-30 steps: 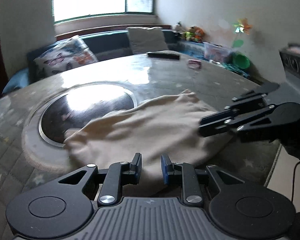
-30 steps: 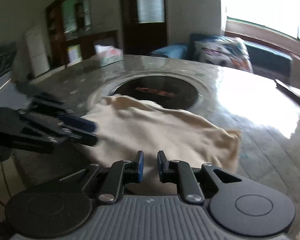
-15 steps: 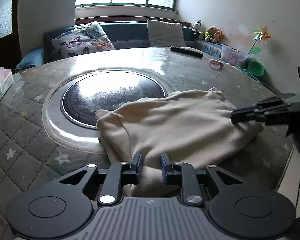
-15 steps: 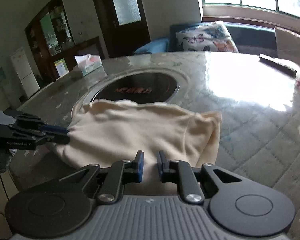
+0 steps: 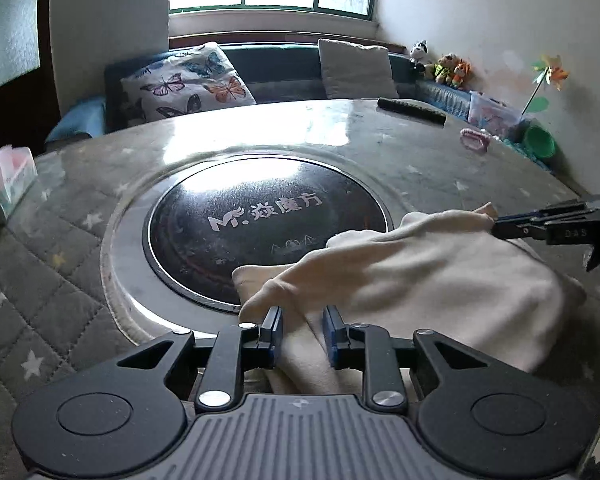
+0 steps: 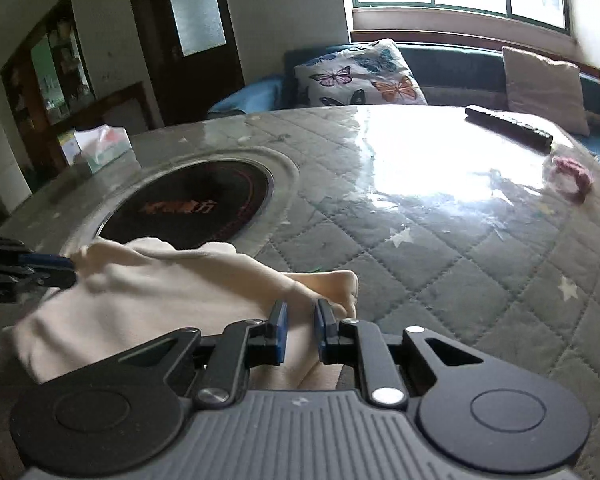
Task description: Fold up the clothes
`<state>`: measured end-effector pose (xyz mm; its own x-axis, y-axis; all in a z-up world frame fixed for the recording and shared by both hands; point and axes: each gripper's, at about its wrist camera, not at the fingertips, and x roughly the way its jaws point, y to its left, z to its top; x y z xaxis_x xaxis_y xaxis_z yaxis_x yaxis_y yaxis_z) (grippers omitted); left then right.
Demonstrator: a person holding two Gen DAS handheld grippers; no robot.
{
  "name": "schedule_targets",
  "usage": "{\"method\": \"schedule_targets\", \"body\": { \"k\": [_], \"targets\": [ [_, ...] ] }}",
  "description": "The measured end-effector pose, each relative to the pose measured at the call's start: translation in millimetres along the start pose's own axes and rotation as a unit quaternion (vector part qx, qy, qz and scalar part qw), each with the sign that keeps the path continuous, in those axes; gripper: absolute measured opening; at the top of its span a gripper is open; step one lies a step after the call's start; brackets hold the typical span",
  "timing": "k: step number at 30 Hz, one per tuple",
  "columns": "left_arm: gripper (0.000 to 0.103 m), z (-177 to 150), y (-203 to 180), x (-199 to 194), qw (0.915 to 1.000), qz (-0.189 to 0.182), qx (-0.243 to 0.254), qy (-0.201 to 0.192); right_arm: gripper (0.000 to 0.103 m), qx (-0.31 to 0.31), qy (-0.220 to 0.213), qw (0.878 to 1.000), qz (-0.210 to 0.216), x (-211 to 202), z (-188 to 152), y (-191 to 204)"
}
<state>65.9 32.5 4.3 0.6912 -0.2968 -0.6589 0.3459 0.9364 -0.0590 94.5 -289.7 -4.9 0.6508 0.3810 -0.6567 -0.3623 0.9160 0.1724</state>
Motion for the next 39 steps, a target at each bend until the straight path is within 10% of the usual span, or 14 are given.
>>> {"method": "schedule_targets", "body": {
  "k": [27, 39],
  "targets": [
    [0.026, 23.6, -5.9, 38.3, 0.9999, 0.003, -0.004, 0.015, 0.02, -0.041, -0.001, 0.999, -0.013, 13.9, 17.2, 19.2],
    [0.058, 24.1, -11.2, 17.2, 0.9996, 0.026, -0.008, -0.003, 0.022, -0.08, -0.003, 0.996, -0.039, 23.8, 19.3, 33.4]
  ]
}}
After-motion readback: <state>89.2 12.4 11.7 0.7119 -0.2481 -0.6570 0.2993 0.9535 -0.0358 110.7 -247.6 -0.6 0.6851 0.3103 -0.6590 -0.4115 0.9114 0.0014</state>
